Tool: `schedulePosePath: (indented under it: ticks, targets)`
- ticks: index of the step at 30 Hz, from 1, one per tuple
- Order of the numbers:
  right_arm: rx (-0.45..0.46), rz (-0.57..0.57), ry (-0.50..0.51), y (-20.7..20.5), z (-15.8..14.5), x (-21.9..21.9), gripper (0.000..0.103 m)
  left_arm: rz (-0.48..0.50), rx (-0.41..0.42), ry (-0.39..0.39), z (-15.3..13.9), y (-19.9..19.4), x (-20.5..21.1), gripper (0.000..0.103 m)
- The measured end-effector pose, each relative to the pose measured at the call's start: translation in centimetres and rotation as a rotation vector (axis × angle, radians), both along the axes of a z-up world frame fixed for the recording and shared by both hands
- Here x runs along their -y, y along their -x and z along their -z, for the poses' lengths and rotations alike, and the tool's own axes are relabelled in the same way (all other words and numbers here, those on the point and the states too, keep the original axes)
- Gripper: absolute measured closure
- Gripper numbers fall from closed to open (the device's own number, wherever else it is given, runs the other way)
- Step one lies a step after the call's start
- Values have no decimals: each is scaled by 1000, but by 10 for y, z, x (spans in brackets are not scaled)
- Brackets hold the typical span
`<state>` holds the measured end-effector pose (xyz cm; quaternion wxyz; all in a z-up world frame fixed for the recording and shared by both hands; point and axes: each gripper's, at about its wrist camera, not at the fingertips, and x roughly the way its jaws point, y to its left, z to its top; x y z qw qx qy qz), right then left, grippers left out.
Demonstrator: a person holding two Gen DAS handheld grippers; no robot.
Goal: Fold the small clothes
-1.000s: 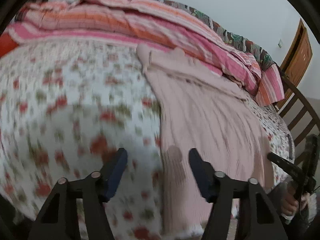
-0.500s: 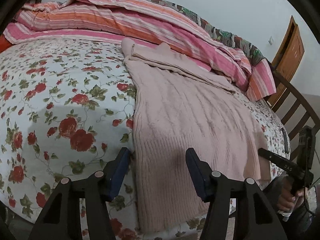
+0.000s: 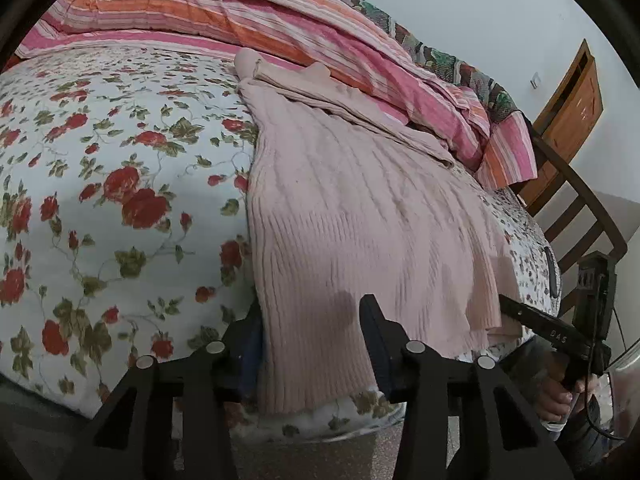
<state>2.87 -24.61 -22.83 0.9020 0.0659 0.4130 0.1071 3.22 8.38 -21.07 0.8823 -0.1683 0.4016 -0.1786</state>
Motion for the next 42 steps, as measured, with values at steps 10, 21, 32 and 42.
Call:
schedulePosePath:
  ticks: [10, 21, 32, 42]
  targets:
    - [16, -21, 13, 10, 0, -6, 98, -18, 7, 96, -1, 5, -12, 96]
    - [221, 24, -294, 29, -61, 38, 98, -24, 181, 342, -69, 3, -47, 96]
    - [297, 44, -411, -17, -114, 54, 98, -107, 265, 251, -120, -48, -42, 96]
    - [243, 129, -441, -108, -120, 61, 98, -188, 242, 135, -121, -133, -23, 96]
